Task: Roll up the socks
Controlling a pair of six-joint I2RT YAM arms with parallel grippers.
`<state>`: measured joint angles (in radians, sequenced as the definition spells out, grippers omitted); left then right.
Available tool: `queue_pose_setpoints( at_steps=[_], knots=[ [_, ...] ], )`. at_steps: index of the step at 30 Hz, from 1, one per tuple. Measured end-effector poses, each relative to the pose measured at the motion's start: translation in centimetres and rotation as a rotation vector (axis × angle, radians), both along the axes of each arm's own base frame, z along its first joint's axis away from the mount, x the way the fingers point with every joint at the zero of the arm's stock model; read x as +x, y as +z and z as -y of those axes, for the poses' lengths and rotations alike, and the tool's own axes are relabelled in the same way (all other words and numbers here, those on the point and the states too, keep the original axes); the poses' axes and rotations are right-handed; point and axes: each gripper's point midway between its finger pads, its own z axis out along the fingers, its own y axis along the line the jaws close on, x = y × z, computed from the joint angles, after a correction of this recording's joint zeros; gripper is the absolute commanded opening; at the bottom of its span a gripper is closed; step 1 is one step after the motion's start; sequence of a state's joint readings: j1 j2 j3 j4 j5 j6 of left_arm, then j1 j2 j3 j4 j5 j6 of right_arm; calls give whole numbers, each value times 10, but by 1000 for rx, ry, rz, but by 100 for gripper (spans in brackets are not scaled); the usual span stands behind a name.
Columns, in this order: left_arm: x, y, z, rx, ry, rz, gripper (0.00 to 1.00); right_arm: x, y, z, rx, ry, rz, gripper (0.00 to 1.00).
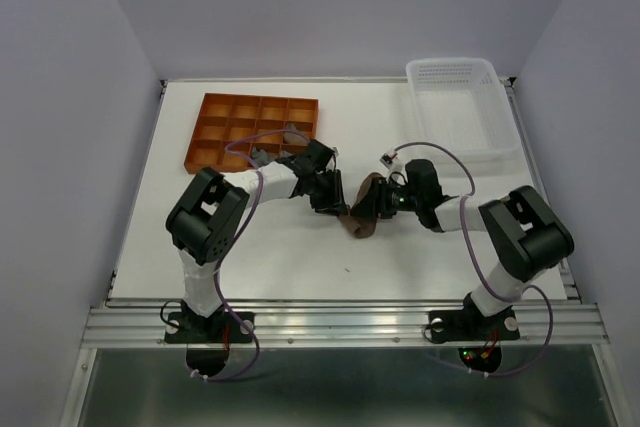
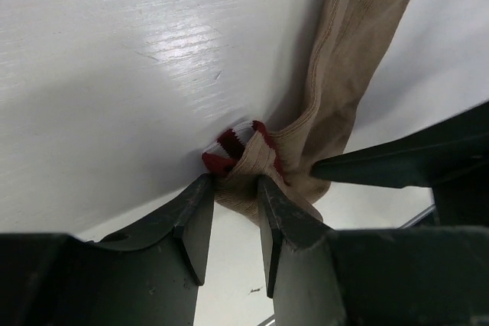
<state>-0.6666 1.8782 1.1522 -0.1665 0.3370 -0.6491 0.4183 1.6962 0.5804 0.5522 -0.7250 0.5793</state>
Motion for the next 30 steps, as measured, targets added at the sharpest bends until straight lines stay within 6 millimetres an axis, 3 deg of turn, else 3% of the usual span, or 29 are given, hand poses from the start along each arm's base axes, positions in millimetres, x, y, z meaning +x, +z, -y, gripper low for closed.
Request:
queue_pose_setpoints(
  at_steps=[4,7,11,17,25,30],
  knots=[
    [0,0,0,19,2,6,40,20,25,10,-91,-50,129,48],
    [0,2,1,27,-1,11,40,24,34,17,-143,-64,182,48],
    [-1,3,3,33,-8,14,40,11,21,21,-227,-35,175,48],
    [-2,1,3,42,-13,10,40,-17,5,5,-348,64,207,48],
    [-2,1,2,45,-16,8,40,-14,0,5,-480,76,290,48],
    [-3,1,3,46,-19,9,39,-15,2,-9,-541,117,360,48]
  ],
)
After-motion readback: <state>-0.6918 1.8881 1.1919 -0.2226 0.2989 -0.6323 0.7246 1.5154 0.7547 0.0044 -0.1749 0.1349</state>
